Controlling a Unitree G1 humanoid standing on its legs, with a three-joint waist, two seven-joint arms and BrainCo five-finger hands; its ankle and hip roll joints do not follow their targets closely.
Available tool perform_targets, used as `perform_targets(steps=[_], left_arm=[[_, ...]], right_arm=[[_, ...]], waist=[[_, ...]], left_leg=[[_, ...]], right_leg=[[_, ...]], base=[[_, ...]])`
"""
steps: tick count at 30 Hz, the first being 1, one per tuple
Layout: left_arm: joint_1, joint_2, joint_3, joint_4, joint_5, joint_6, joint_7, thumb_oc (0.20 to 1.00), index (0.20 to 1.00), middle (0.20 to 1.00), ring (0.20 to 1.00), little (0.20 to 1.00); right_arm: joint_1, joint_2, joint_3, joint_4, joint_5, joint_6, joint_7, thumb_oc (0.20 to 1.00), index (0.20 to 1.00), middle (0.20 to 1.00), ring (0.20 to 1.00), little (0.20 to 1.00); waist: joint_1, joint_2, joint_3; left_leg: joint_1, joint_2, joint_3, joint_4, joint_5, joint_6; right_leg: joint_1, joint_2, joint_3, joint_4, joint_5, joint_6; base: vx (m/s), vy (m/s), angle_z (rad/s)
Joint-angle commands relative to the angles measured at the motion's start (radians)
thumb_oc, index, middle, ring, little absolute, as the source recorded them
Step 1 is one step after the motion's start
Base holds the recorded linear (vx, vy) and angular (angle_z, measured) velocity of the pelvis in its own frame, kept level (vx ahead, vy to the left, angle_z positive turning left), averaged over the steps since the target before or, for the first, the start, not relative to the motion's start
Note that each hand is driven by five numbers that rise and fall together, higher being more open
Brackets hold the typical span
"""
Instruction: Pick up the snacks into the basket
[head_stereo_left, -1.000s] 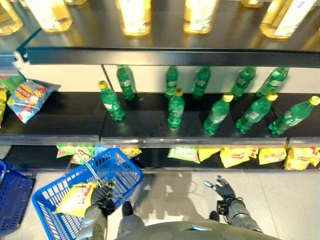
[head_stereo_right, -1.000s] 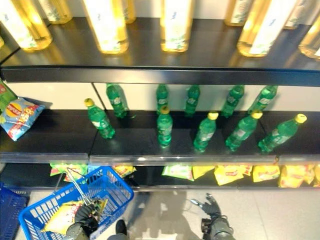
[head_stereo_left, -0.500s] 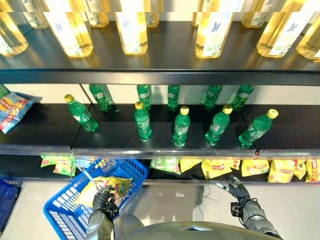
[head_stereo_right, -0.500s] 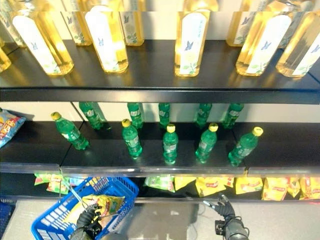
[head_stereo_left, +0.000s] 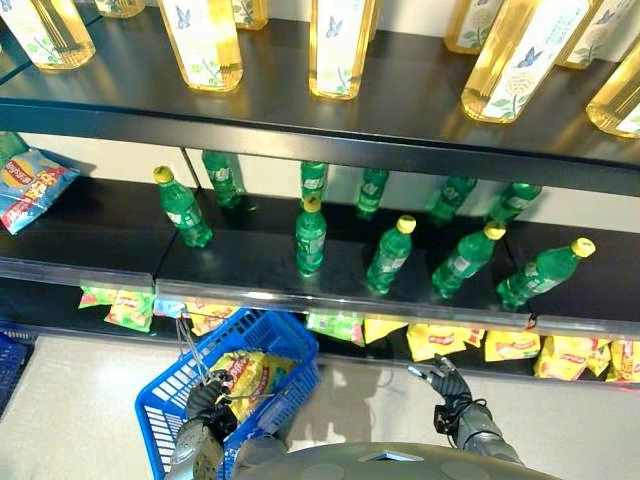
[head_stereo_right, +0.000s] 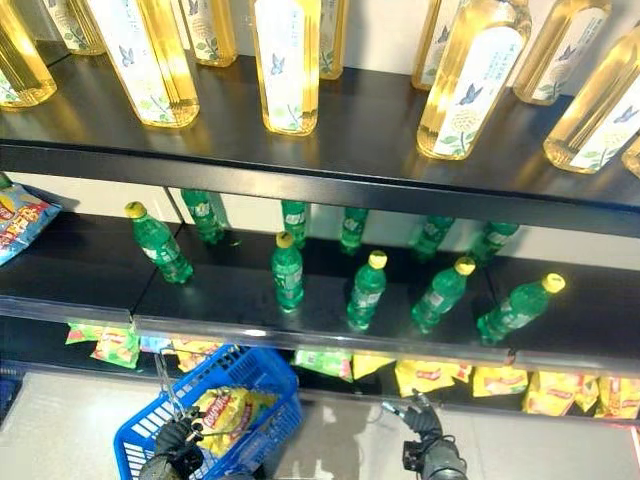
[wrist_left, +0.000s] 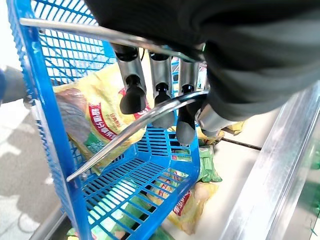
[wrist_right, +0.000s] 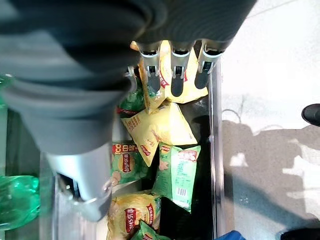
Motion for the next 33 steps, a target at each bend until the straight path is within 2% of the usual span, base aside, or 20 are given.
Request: perform_targets(steps=[1, 2, 3, 4, 5, 6, 7, 8, 10, 11, 12, 13, 14, 16, 19, 21, 25, 27, 32, 33], left_arm=[[-0.040, 0.025, 0.030, -0.115, 0.039, -0.096, -0.017, 0.200, 0.200, 0.200, 0.200, 0.200], [-0.041, 0.025, 0.029, -0.116, 0.040, -0.096, -0.017, 0.200, 0.200, 0.200, 0.200, 0.200], [-0.038, 0.029, 0.034, -0.122, 0.038, -0.098, -0.017, 0.200, 0.200, 0.200, 0.200, 0.200], [-0.039, 0.032, 0.032, -0.123, 0.032, -0.097, -0.018, 0.200, 0.200, 0.200, 0.200, 0.200], [-0.043, 0.036, 0.029, -0.118, 0.029, -0.096, -0.018, 0.200, 0.200, 0.200, 0.200, 0.200], [-0.047, 0.043, 0.026, -0.108, 0.023, -0.094, -0.017, 0.200, 0.200, 0.200, 0.200, 0.200], [-0.048, 0.044, 0.026, -0.108, 0.023, -0.094, -0.017, 0.200, 0.200, 0.200, 0.200, 0.200], [-0.053, 0.050, 0.017, -0.108, 0.019, -0.093, -0.011, 0.200, 0.200, 0.200, 0.200, 0.200], [-0.067, 0.060, 0.010, -0.102, -0.002, -0.092, -0.002, 0.200, 0.200, 0.200, 0.200, 0.200], [-0.067, 0.060, 0.010, -0.102, -0.002, -0.092, -0.002, 0.200, 0.200, 0.200, 0.200, 0.200], [-0.068, 0.060, 0.011, -0.110, -0.013, -0.098, -0.002, 0.200, 0.200, 0.200, 0.200, 0.200], [-0.053, 0.048, 0.019, -0.137, -0.039, -0.099, -0.012, 0.200, 0.200, 0.200, 0.200, 0.200], [-0.051, 0.048, 0.019, -0.139, -0.040, -0.097, -0.012, 0.200, 0.200, 0.200, 0.200, 0.200], [-0.049, 0.039, 0.024, -0.144, -0.066, -0.098, -0.005, 0.200, 0.200, 0.200, 0.200, 0.200], [-0.047, 0.037, 0.033, -0.123, -0.050, -0.097, -0.005, 0.200, 0.200, 0.200, 0.200, 0.200], [-0.053, 0.029, 0.041, -0.096, -0.067, -0.100, 0.005, 0.200, 0.200, 0.200, 0.200, 0.200], [-0.052, 0.003, 0.030, -0.071, -0.074, -0.101, 0.008, 0.200, 0.200, 0.200, 0.200, 0.200], [-0.060, -0.006, 0.013, -0.056, -0.081, -0.101, 0.008, 0.200, 0.200, 0.200, 0.200, 0.200], [-0.062, -0.011, 0.002, -0.051, -0.078, -0.099, 0.002, 0.200, 0.200, 0.200, 0.200, 0.200], [-0.051, -0.033, -0.019, -0.058, -0.067, -0.102, 0.010, 0.200, 0.200, 0.200, 0.200, 0.200]], right_arm=[[-0.069, -0.030, -0.025, -0.061, 0.025, -0.045, -0.021, 1.000, 1.000, 1.000, 1.000, 1.000], [-0.071, -0.030, -0.027, -0.062, 0.024, -0.044, -0.022, 1.000, 1.000, 1.000, 1.000, 1.000], [-0.083, -0.028, -0.024, -0.072, 0.023, -0.045, -0.023, 1.000, 1.000, 1.000, 1.000, 1.000], [-0.089, -0.026, -0.027, -0.079, 0.024, -0.043, -0.023, 1.000, 1.000, 1.000, 1.000, 1.000], [-0.092, -0.025, -0.029, -0.086, 0.026, -0.043, -0.022, 1.000, 1.000, 1.000, 1.000, 1.000], [-0.094, -0.017, -0.031, -0.107, 0.034, -0.046, -0.024, 1.000, 1.000, 1.000, 1.000, 1.000], [-0.093, -0.016, -0.031, -0.108, 0.034, -0.045, -0.024, 1.000, 1.000, 1.000, 1.000, 1.000], [-0.093, -0.015, -0.033, -0.115, 0.051, -0.046, -0.027, 1.000, 1.000, 1.000, 1.000, 1.000], [-0.095, -0.016, -0.029, -0.135, 0.077, -0.051, -0.030, 1.000, 1.000, 1.000, 1.000, 1.000], [-0.095, -0.016, -0.029, -0.135, 0.077, -0.051, -0.030, 1.000, 1.000, 1.000, 1.000, 1.000], [-0.095, -0.015, -0.028, -0.141, 0.088, -0.053, -0.026, 1.000, 1.000, 1.000, 1.000, 1.000], [-0.101, -0.013, -0.027, -0.132, 0.090, -0.057, -0.029, 1.000, 1.000, 1.000, 1.000, 1.000], [-0.101, -0.013, -0.027, -0.131, 0.090, -0.058, -0.029, 1.000, 1.000, 1.000, 1.000, 1.000], [-0.101, -0.008, -0.034, -0.121, 0.130, -0.065, -0.035, 1.000, 1.000, 1.000, 1.000, 1.000], [-0.094, -0.008, -0.020, -0.124, 0.139, -0.065, -0.020, 1.000, 1.000, 1.000, 1.000, 1.000], [-0.094, -0.011, 0.012, -0.129, 0.141, -0.070, -0.016, 1.000, 1.000, 1.000, 1.000, 1.000], [-0.102, -0.019, 0.025, -0.112, 0.121, -0.075, -0.029, 1.000, 1.000, 1.000, 1.000, 1.000], [-0.105, -0.020, 0.018, -0.105, 0.139, -0.083, -0.044, 1.000, 1.000, 1.000, 1.000, 1.000], [-0.102, -0.020, 0.013, -0.106, 0.154, -0.084, -0.044, 1.000, 1.000, 1.000, 1.000, 1.000], [-0.089, -0.019, -0.002, -0.122, 0.165, -0.087, -0.044, 1.000, 1.000, 1.000, 1.000, 1.000]], waist=[[0.043, 0.041, -0.014], [0.045, 0.041, -0.009], [0.064, 0.050, -0.008], [0.060, 0.051, -0.001], [0.055, 0.050, 0.000], [0.057, 0.042, -0.002], [0.057, 0.041, -0.002], [0.054, 0.027, -0.005], [0.046, 0.009, -0.002], [0.047, 0.010, -0.003], [0.048, 0.009, 0.002], [0.066, 0.010, 0.001], [0.065, 0.015, 0.004], [0.059, 0.034, 0.013], [0.049, 0.039, 0.009], [0.040, 0.050, 0.008], [0.026, 0.054, 0.008], [0.008, 0.047, 0.016], [0.010, 0.045, 0.019], [0.014, 0.054, -0.001]], left_leg=[[-0.011, 0.002, 0.043, 0.008, -0.006, -0.007], [-0.007, -0.001, 0.045, 0.008, -0.009, -0.006], [-0.009, 0.017, 0.068, 0.008, -0.005, -0.003], [-0.004, 0.015, 0.059, 0.009, -0.012, 0.000], [-0.002, 0.015, 0.055, 0.010, -0.014, 0.003], [0.002, 0.023, 0.053, 0.016, -0.027, 0.001], [0.002, 0.022, 0.054, 0.017, -0.029, 0.002], [-0.021, 0.034, 0.041, 0.084, -0.051, -0.002], [-0.070, 0.085, 0.049, 0.198, -0.062, -0.008], [-0.073, 0.089, 0.050, 0.204, -0.064, -0.008], [-0.088, 0.134, 0.053, 0.250, -0.071, -0.021], [-0.094, 0.187, 0.061, 0.283, -0.062, -0.061], [-0.093, 0.196, 0.056, 0.290, -0.064, -0.068], [-0.077, 0.241, 0.032, 0.256, 0.021, -0.101], [-0.054, 0.259, 0.030, 0.211, 0.076, -0.123], [-0.032, 0.285, 0.005, 0.152, 0.163, -0.152], [-0.044, 0.322, 0.026, 0.180, 0.189, -0.171], [-0.053, 0.343, 0.108, 0.265, 0.178, -0.172], [-0.060, 0.321, 0.118, 0.306, 0.139, -0.163], [-0.071, 0.100, 0.057, 0.152, 0.013, -0.078]], right_leg=[[-0.086, 0.023, -0.165, 0.109, 0.035, 0.003], [-0.089, 0.015, -0.162, 0.126, 0.027, 0.007], [-0.085, -0.031, -0.233, 0.149, 0.048, 0.011], [-0.089, -0.059, -0.227, 0.190, 0.052, 0.022], [-0.089, -0.081, -0.209, 0.207, 0.062, 0.030], [-0.073, -0.147, -0.179, 0.201, 0.107, 0.054], [-0.073, -0.148, -0.178, 0.201, 0.109, 0.055], [-0.051, -0.190, -0.113, 0.167, 0.156, 0.069], [-0.061, -0.167, -0.006, 0.150, 0.129, 0.053], [-0.064, -0.165, -0.005, 0.150, 0.128, 0.052], [-0.046, -0.141, -0.009, 0.135, 0.073, 0.046], [-0.017, -0.126, -0.050, 0.118, 0.036, 0.055], [-0.011, -0.118, -0.051, 0.118, 0.031, 0.053], [-0.009, -0.055, -0.054, 0.150, -0.025, 0.012], [0.009, -0.014, -0.057, 0.126, -0.037, -0.001], [0.011, 0.039, -0.039, 0.098, -0.050, -0.028], [0.033, 0.077, -0.038, 0.039, -0.051, -0.046], [0.032, 0.074, -0.060, 0.024, -0.044, -0.062], [0.029, 0.067, -0.061, 0.014, -0.036, -0.061], [0.011, 0.031, -0.048, 0.010, 0.004, -0.021]], base=[[-0.07, -0.008, -0.32], [-0.12, -0.063, -0.77], [-0.09, -0.036, -1.10], [-0.10, -0.082, -0.96], [-0.07, -0.186, -0.42], [-0.05, -0.179, 0.10], [-0.09, -0.340, 0.33], [-0.05, -0.309, 0.28], [-0.09, -0.327, 0.22], [-0.09, -0.224, 0.26], [-0.05, -0.309, 0.19], [-0.05, -0.327, 0.01], [-0.03, -0.283, -0.15], [-0.04, -0.243, -0.18], [-0.02, -0.246, -0.01], [-0.01, -0.217, 0.03], [-0.01, -0.224, -0.20], [-0.06, -0.145, 0.00], [0.00, 0.012, 0.04], [0.07, 0.231, 0.11]])
